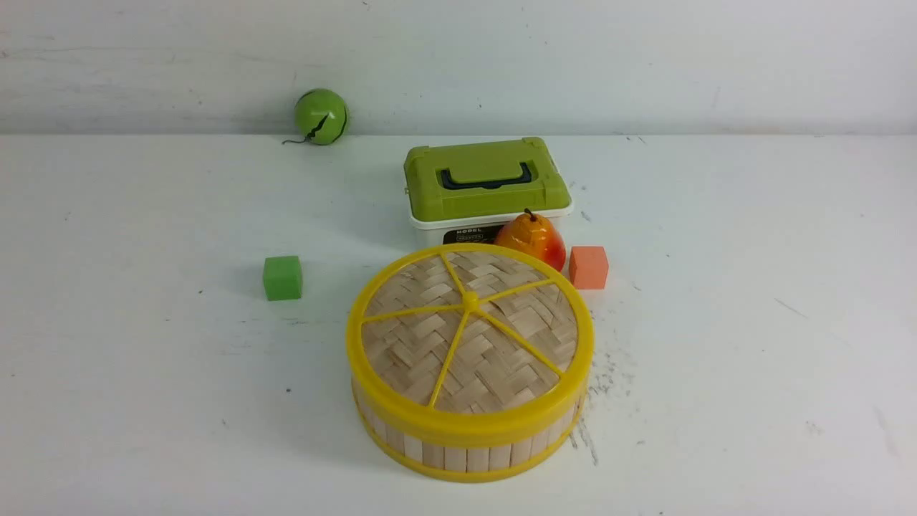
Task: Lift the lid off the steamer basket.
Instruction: Use the right arm to lift the lid of the steamer
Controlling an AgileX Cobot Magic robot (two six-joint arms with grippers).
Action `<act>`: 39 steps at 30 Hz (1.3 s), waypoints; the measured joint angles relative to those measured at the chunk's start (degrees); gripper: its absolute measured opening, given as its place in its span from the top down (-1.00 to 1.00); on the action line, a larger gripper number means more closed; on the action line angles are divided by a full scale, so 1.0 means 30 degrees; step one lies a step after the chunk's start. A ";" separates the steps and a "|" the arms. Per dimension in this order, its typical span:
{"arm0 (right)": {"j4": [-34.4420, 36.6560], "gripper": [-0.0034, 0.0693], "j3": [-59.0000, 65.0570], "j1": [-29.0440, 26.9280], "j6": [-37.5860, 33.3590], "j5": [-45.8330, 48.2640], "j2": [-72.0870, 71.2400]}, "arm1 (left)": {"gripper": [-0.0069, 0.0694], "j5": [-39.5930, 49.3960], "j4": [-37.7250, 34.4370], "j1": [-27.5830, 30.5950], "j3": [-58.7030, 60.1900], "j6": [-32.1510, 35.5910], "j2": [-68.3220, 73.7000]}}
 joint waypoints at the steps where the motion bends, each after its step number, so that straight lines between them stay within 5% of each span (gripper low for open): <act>1: 0.0000 0.63 0.0000 0.0000 0.0000 0.0000 0.0000 | 0.19 0.0000 0.0000 0.0000 0.0000 0.0000 0.0000; 39: 0.0000 0.51 0.0000 0.0000 0.0017 0.0000 0.0000 | 0.19 0.0000 0.0000 0.0000 0.0000 0.0000 0.0000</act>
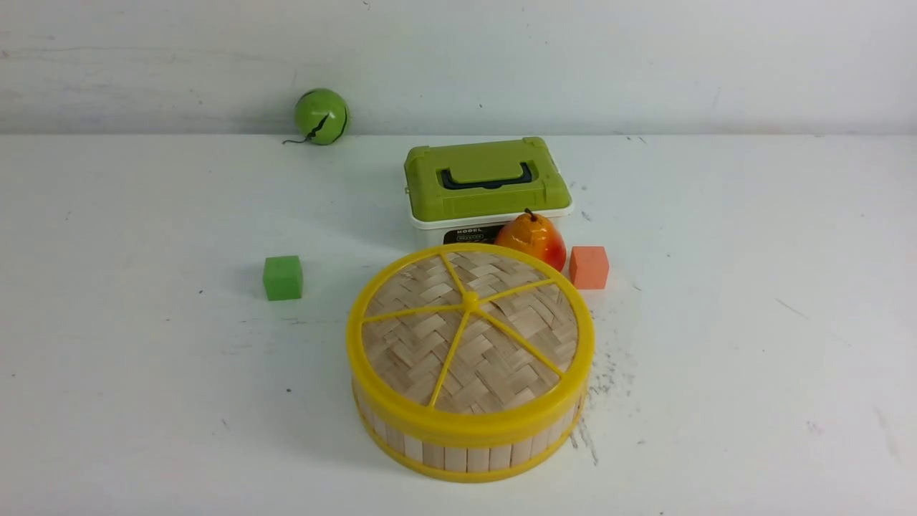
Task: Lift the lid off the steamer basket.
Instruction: Use the right arm to lift the lid of the steamer
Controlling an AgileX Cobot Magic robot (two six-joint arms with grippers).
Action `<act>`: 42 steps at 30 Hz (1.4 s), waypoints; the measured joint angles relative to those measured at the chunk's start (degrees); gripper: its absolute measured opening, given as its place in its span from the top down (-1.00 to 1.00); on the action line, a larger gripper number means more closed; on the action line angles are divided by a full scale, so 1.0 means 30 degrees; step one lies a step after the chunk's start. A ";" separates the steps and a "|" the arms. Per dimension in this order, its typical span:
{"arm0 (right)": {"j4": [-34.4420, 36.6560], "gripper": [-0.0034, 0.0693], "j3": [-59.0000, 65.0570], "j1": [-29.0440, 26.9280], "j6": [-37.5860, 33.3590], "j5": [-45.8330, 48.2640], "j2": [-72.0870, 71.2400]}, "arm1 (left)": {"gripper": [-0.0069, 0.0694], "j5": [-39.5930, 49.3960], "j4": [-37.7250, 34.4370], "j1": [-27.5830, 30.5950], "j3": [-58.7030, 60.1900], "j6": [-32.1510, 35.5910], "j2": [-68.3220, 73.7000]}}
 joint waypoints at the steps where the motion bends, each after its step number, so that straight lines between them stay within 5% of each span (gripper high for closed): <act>1: 0.0000 0.51 0.0000 0.0000 0.0000 0.0000 0.0000 | 0.19 0.0000 0.0000 0.0000 0.0000 0.0000 0.0000; 10: 0.1152 0.48 0.0000 0.0000 0.0414 0.0000 0.0000 | 0.19 0.0000 0.0000 0.0000 0.0000 0.0000 0.0000; 12: 0.3010 0.47 0.0000 0.0000 0.1393 -0.0061 0.0000 | 0.19 0.0000 0.0000 0.0000 0.0000 0.0000 0.0000; 17: 1.2928 0.45 0.0158 0.0000 0.7000 -0.0237 0.0000 | 0.19 0.0000 0.0000 0.0000 0.0000 0.0000 0.0000; 21: 1.4878 0.45 0.0158 0.0000 0.7335 -0.1017 0.0000 | 0.19 0.0000 0.0000 0.0000 0.0000 0.0000 0.0000; 31: 1.5365 0.44 -0.0476 -0.0059 0.3243 -0.2277 0.0000 | 0.19 0.0000 0.0000 0.0000 0.0000 0.0000 0.0000; 37: 1.3971 0.62 -0.6317 -0.0059 -0.4065 0.1973 0.3147 | 0.19 0.0017 0.0000 0.0000 0.0000 0.0000 0.0000; 39: 1.2317 0.90 -1.0679 -0.0059 -0.7425 0.6087 0.7177 | 0.19 0.0017 0.0000 0.0000 0.0000 0.0000 0.0000; 42: 1.1477 0.96 -1.5015 -0.0059 -1.0053 1.0410 1.1411 | 0.19 0.0017 0.0000 0.0000 0.0000 0.0000 0.0000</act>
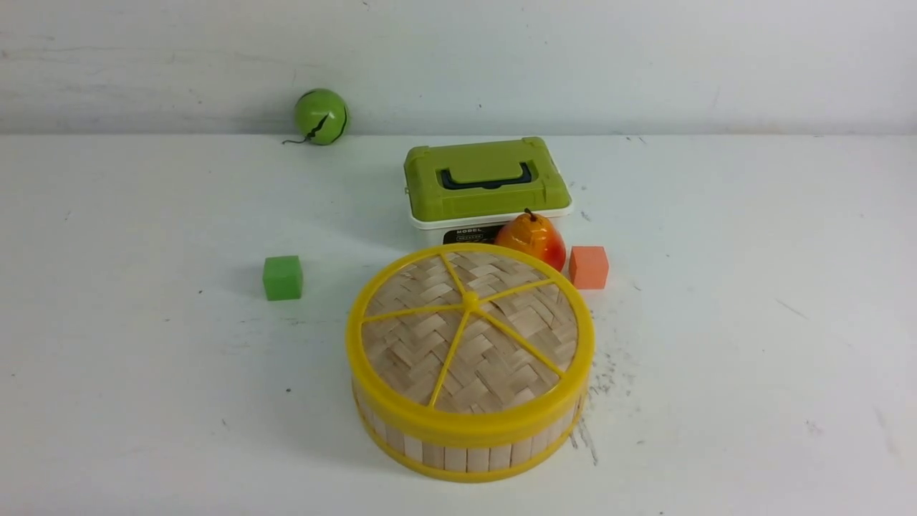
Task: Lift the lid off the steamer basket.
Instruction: Use the right arm to lift the lid of the steamer
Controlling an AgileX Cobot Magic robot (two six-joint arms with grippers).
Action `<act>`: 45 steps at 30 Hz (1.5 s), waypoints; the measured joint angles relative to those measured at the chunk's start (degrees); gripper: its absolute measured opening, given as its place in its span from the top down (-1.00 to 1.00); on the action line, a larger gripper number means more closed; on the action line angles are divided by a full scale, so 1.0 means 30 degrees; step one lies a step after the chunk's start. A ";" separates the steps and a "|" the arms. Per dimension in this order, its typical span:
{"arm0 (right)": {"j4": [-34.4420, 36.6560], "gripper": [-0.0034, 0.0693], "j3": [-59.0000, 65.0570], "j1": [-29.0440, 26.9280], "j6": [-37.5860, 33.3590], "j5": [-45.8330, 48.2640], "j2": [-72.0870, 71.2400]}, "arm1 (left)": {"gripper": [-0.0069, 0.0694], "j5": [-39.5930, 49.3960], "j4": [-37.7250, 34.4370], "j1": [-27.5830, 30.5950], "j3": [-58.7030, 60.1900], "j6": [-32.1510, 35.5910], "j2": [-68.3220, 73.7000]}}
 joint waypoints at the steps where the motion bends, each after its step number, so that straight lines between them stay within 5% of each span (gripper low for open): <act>1: -0.0100 0.96 -0.1119 0.0000 -0.0655 0.1123 0.1170 | 0.19 0.0000 0.0000 0.0000 0.0000 0.0000 0.0000; 5: -0.0309 0.94 -0.4884 0.0154 -0.2543 0.4532 0.5365 | 0.19 0.0000 0.0000 0.0000 0.0000 0.0000 0.0000; 9: -0.1767 0.92 -0.8613 0.2728 -0.2926 0.5673 0.9900 | 0.19 0.0000 0.0000 0.0000 0.0000 0.0000 0.0000; 16: -0.6851 0.91 -1.3971 0.8093 0.0714 0.6006 1.6150 | 0.19 0.0000 0.0000 0.0000 0.0000 0.0000 0.0000; 21: -0.8207 0.73 -1.8083 1.0157 0.2086 0.6030 2.0489 | 0.19 0.0000 0.0000 0.0000 0.0000 0.0000 0.0000; 33: -0.8451 -0.19 -2.4819 1.1747 0.3767 0.6007 2.8027 | 0.19 0.0000 0.0000 0.0000 0.0000 0.0000 0.0000; 45: -0.9384 -0.04 -2.4896 1.1747 0.4579 0.5592 3.0240 | 0.19 0.0000 0.0000 0.0000 0.0000 0.0000 0.0000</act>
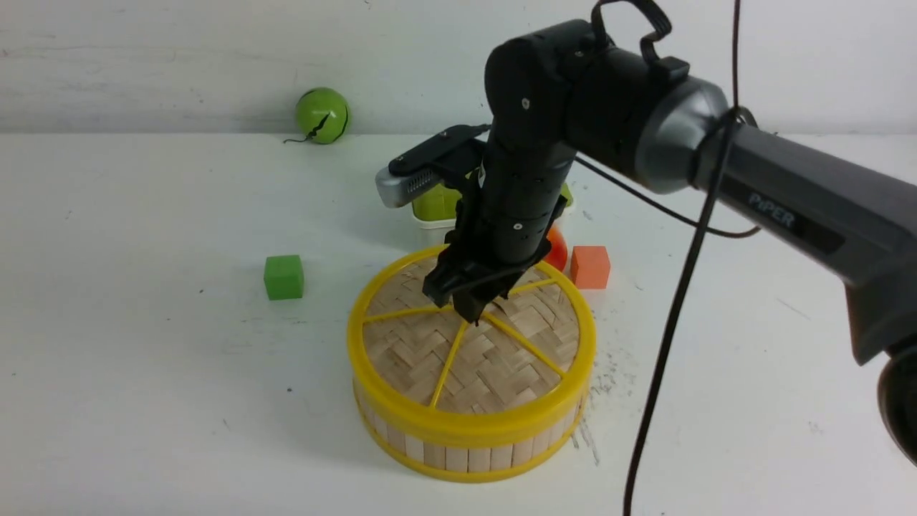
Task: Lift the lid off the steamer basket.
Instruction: Use the right arm to lift the lid of the steamer, then use the right arm to place the steamer lid on the table
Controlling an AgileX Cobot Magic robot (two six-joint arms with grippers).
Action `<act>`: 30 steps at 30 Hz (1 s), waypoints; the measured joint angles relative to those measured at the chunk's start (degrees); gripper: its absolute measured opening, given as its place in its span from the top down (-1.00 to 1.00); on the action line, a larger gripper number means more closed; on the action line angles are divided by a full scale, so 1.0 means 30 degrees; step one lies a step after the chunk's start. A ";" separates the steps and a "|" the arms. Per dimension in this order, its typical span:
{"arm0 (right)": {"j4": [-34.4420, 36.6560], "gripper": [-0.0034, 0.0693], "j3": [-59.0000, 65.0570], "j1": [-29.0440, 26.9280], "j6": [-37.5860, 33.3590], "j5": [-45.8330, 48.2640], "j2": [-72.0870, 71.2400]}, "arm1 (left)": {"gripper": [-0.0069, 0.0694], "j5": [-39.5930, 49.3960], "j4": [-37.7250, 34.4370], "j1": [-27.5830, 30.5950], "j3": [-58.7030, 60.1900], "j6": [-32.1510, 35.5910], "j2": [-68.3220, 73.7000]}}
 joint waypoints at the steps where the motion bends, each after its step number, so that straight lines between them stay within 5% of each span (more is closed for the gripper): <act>1: 0.0124 0.03 0.0000 0.0000 0.0007 -0.0264 0.0089 | 0.19 0.0000 0.0000 0.0000 0.0000 0.0000 0.0000; 7: 0.0356 0.23 -0.0106 0.0000 0.0007 -0.0614 0.0277 | 0.19 0.0000 0.0000 0.0000 0.0000 0.0000 0.0000; 11: 0.0385 0.62 -0.0109 0.0000 0.0023 -0.0924 0.0289 | 0.19 0.0000 0.0000 0.0000 0.0000 0.0000 0.0000; 22: -0.0436 0.61 0.1366 -0.0603 -0.0049 0.0318 -0.5082 | 0.19 0.0000 0.0000 0.0000 0.0000 0.0000 0.0000; 30: -0.1235 0.61 1.0137 -0.5392 0.0094 -0.1021 -1.0062 | 0.19 0.0000 0.0000 0.0000 0.0000 0.0000 0.0000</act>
